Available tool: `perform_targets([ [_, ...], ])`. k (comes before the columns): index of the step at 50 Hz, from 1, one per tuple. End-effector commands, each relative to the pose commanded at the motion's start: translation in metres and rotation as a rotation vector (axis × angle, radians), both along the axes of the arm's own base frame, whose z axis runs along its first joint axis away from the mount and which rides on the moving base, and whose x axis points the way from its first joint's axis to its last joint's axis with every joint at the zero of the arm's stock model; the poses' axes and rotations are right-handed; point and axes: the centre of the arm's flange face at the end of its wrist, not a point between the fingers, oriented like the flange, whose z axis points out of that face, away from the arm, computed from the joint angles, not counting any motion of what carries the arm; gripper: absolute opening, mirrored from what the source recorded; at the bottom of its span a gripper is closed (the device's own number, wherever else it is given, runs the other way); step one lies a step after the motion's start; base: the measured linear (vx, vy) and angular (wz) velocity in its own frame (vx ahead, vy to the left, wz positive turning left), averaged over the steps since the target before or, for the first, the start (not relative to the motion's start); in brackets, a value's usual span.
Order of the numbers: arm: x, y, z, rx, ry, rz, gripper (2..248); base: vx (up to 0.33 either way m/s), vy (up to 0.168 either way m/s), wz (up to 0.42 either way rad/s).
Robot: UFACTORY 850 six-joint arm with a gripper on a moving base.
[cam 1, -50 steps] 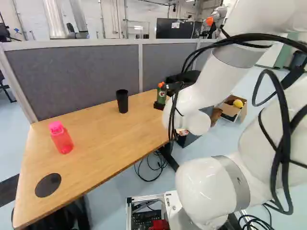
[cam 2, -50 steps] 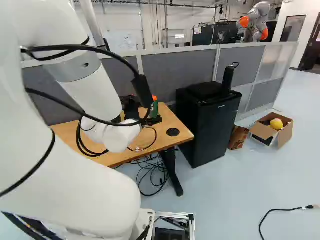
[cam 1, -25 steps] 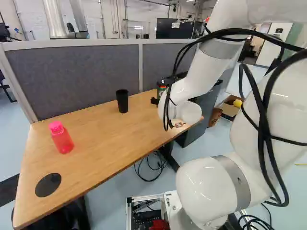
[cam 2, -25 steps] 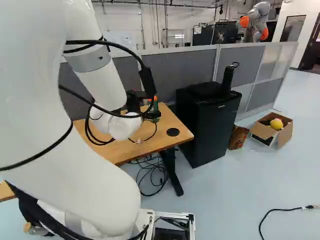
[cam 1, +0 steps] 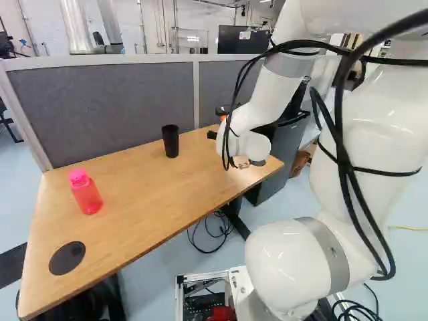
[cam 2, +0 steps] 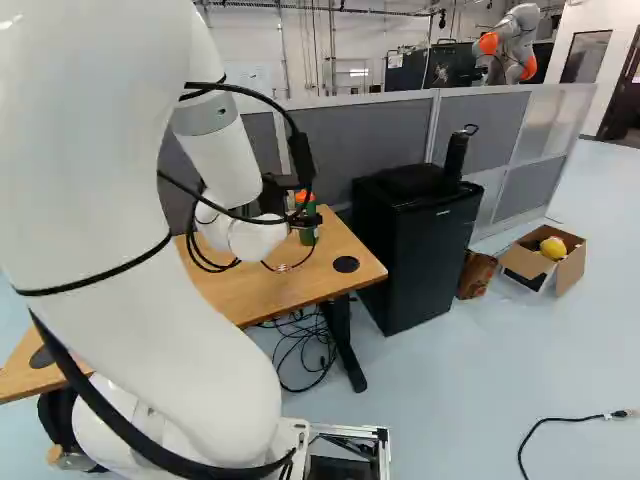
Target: Pick up the green bottle from the table
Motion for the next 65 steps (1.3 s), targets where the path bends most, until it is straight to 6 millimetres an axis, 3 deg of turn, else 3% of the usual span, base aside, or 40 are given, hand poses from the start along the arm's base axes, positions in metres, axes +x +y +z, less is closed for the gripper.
perform_targets([
  [33,0.062,0.002,-0.016,-0.007,0.134,-0.003,247,0.000,0.000,0.000],
  [54,0.103,0.002,-0.020,-0.006,0.128,-0.006,247,0.000,0.000,0.000],
  [63,0.110,0.002,-0.021,-0.006,0.124,-0.006,247,0.000,0.000,0.000],
  [64,0.110,0.002,-0.021,-0.006,0.124,-0.006,228,0.000,0.000,0.000],
  [65,0.110,0.002,-0.021,-0.006,0.124,-0.006,228,0.000,0.000,0.000],
])
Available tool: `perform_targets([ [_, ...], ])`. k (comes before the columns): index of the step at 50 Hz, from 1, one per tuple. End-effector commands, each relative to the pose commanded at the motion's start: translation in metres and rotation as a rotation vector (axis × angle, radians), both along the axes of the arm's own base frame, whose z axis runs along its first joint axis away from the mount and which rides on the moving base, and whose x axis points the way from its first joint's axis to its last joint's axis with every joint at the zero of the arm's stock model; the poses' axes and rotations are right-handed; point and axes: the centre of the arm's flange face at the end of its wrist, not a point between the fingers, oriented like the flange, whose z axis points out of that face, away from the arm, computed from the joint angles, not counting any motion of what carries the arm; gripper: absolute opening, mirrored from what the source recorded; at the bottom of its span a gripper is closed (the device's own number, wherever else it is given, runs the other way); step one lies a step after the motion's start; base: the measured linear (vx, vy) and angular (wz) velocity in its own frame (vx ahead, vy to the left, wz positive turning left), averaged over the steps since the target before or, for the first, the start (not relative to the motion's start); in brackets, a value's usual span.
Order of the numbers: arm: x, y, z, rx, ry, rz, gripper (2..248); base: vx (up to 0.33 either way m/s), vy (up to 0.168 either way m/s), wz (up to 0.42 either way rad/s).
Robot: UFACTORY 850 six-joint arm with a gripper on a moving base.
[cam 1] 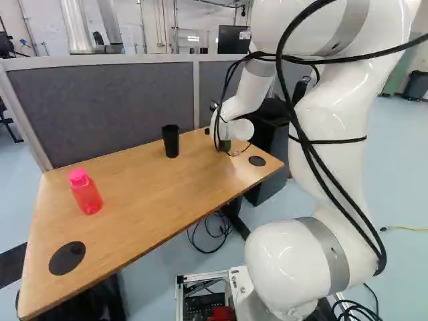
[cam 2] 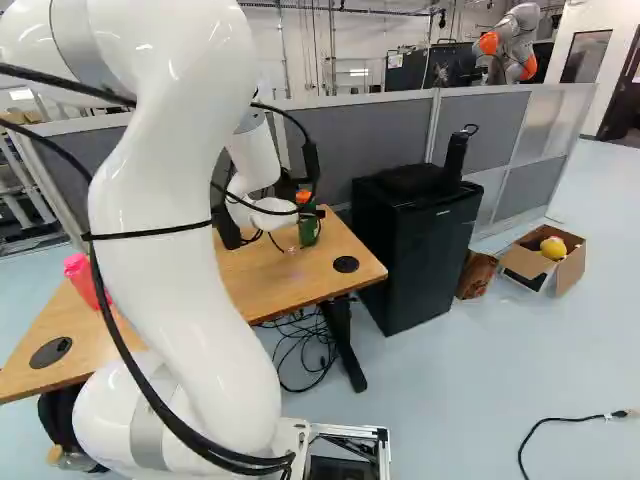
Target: Pick up the green bottle from the table
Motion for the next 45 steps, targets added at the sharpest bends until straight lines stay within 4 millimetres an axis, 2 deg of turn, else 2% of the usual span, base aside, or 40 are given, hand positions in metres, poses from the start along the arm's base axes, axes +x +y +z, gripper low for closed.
perform_targets([
  [3,0.000,0.000,0.000,0.000,0.000,0.000,228,0.000,0.000,0.000],
  [4,0.000,0.000,0.000,0.000,0.000,0.000,190,0.000,0.000,0.000],
  [8,0.000,0.000,0.000,0.000,0.000,0.000,190,0.000,0.000,0.000],
  [9,0.000,0.000,0.000,0.000,0.000,0.000,151,0.000,0.000,0.000],
  [14,0.000,0.000,0.002,0.000,-0.003,0.000,151,0.000,0.000,0.000],
  [15,0.000,0.000,0.002,0.000,-0.005,0.000,119,0.000,0.000,0.000],
  [29,-0.006,0.000,0.017,0.001,-0.029,0.000,115,0.000,0.000,0.000],
  [45,-0.036,-0.001,0.037,0.002,-0.052,0.002,115,0.000,0.000,0.000],
])
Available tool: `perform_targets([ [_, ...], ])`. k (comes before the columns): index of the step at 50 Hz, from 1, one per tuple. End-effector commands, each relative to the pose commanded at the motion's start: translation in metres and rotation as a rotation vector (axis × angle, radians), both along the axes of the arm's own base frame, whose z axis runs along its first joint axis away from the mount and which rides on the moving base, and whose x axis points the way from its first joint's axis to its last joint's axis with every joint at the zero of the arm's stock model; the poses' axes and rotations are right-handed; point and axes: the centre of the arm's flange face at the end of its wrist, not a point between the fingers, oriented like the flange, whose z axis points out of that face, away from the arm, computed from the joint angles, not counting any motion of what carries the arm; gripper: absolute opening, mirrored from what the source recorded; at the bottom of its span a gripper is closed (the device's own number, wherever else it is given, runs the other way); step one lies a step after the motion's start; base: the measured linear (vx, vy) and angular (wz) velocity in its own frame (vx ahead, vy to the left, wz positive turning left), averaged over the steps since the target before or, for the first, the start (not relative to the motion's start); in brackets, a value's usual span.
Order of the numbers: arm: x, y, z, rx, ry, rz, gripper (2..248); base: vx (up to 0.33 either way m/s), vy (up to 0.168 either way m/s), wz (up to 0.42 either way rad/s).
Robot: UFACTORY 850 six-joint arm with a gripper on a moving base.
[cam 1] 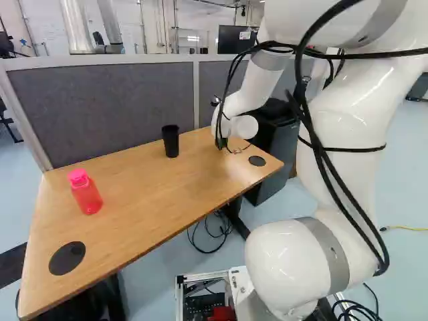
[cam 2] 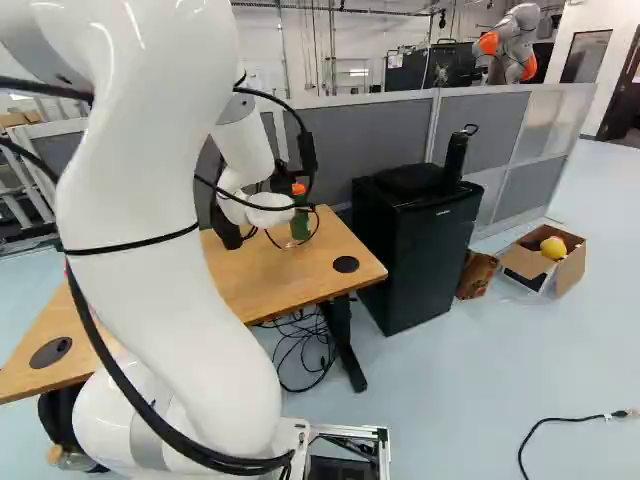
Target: Pick up the green bottle from the table
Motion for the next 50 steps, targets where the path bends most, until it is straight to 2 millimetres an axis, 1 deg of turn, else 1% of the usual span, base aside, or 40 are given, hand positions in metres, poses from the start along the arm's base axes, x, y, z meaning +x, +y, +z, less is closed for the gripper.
perform_targets([
  [16,-0.035,-0.001,0.016,0.001,-0.022,0.002,115,0.000,0.000,0.000],
  [50,-0.106,-0.002,0.016,0.001,-0.021,0.009,115,0.000,0.000,0.000],
])
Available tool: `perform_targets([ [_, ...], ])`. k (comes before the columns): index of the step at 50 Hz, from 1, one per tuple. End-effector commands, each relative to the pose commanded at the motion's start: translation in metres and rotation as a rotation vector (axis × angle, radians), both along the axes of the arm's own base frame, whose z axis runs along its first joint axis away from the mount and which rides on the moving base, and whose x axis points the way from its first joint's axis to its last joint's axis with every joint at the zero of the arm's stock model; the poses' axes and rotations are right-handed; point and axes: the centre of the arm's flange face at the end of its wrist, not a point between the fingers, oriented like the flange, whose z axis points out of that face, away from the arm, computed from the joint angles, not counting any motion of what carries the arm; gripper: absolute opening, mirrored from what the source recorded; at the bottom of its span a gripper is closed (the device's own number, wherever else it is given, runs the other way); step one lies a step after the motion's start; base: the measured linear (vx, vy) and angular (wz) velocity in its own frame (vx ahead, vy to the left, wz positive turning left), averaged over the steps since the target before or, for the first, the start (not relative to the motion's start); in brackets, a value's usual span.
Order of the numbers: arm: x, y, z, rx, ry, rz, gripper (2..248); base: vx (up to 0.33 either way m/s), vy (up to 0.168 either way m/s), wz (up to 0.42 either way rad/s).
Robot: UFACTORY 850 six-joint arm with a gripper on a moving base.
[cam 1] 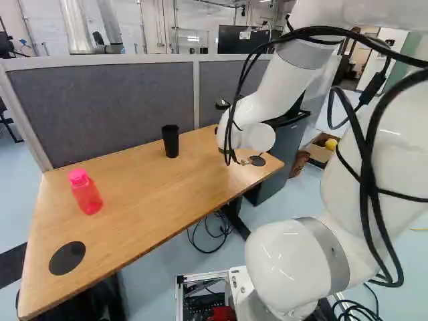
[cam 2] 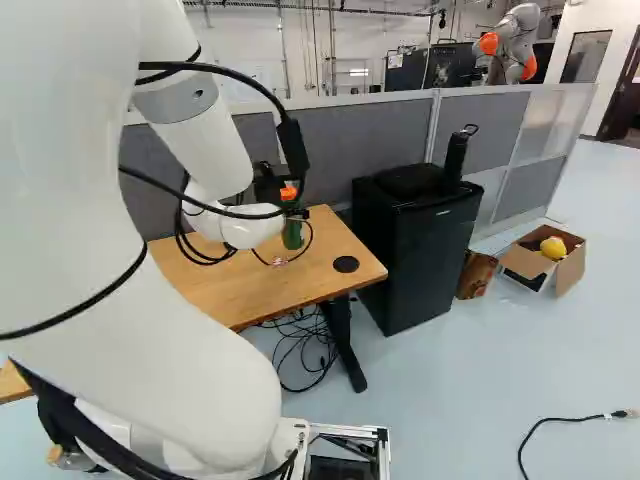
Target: Pick up the green bottle from the table
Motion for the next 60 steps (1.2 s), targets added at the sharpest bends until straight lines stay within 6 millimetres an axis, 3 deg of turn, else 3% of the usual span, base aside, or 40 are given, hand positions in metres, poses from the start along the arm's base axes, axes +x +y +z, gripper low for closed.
perform_targets([
  [9,-0.019,0.000,-0.001,0.000,-0.002,0.002,115,0.000,0.000,0.000],
  [35,-0.031,-0.004,-0.006,0.001,-0.011,-0.006,115,0.000,0.000,0.000],
  [60,-0.067,-0.013,-0.021,0.002,-0.039,-0.030,115,0.000,0.000,0.000],
])
